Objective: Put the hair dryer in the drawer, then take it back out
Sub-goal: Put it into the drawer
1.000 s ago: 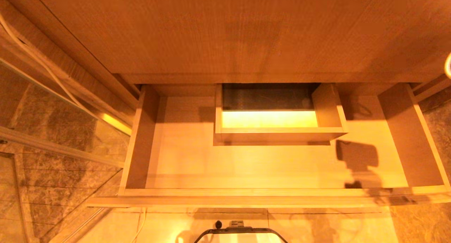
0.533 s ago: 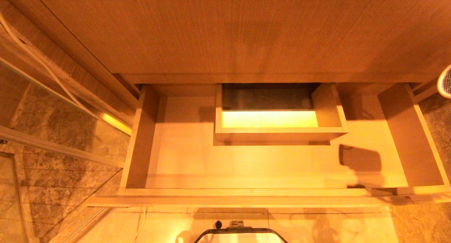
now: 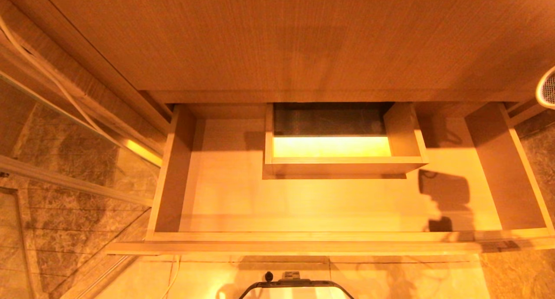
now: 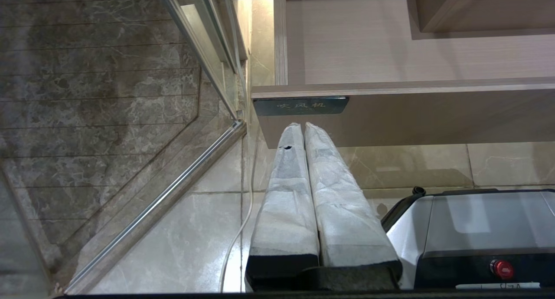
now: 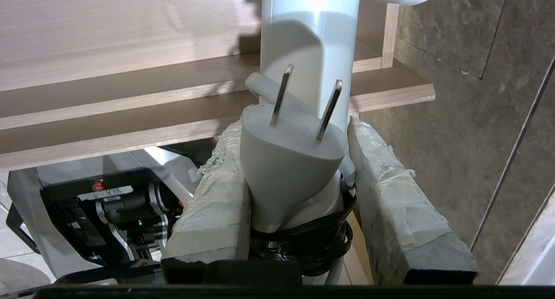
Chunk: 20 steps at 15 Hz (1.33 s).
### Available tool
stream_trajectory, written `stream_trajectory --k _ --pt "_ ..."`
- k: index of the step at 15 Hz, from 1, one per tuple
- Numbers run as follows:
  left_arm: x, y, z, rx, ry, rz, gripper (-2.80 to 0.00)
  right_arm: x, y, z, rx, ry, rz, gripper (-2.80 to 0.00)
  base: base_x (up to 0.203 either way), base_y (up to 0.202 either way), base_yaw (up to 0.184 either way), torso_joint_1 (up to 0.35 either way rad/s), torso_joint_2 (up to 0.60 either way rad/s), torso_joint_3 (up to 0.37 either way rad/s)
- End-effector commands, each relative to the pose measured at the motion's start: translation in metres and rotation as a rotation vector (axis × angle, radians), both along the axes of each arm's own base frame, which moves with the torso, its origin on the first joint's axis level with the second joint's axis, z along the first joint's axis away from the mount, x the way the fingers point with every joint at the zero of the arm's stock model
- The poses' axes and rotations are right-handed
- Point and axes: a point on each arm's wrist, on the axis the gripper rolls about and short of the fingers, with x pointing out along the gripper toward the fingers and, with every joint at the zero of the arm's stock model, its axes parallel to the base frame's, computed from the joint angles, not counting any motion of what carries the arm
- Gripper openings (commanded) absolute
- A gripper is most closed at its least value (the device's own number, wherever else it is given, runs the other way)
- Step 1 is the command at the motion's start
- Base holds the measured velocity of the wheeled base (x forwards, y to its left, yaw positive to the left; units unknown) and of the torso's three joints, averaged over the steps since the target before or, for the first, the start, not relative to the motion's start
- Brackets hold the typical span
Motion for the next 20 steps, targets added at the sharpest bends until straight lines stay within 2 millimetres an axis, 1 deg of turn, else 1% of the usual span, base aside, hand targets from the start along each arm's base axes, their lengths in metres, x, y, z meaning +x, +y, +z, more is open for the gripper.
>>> stream_trajectory --k 1,20 --pt "0.0001 0.0 -0.0004 0.0 0.002 0.0 -2.8 -0.0021 0.0012 0.0004 -0.001 0.0 0.002 -2.8 0.0 0.0 0.0 0.0 0.0 0.0" --pt "0.0001 0.0 -0.0005 0.0 0.002 0.0 -2.8 -0.002 0.0016 0.0022 -0.011 -0.018 0.01 -2.8 0.0 0.0 0.0 0.0 0.0 0.0"
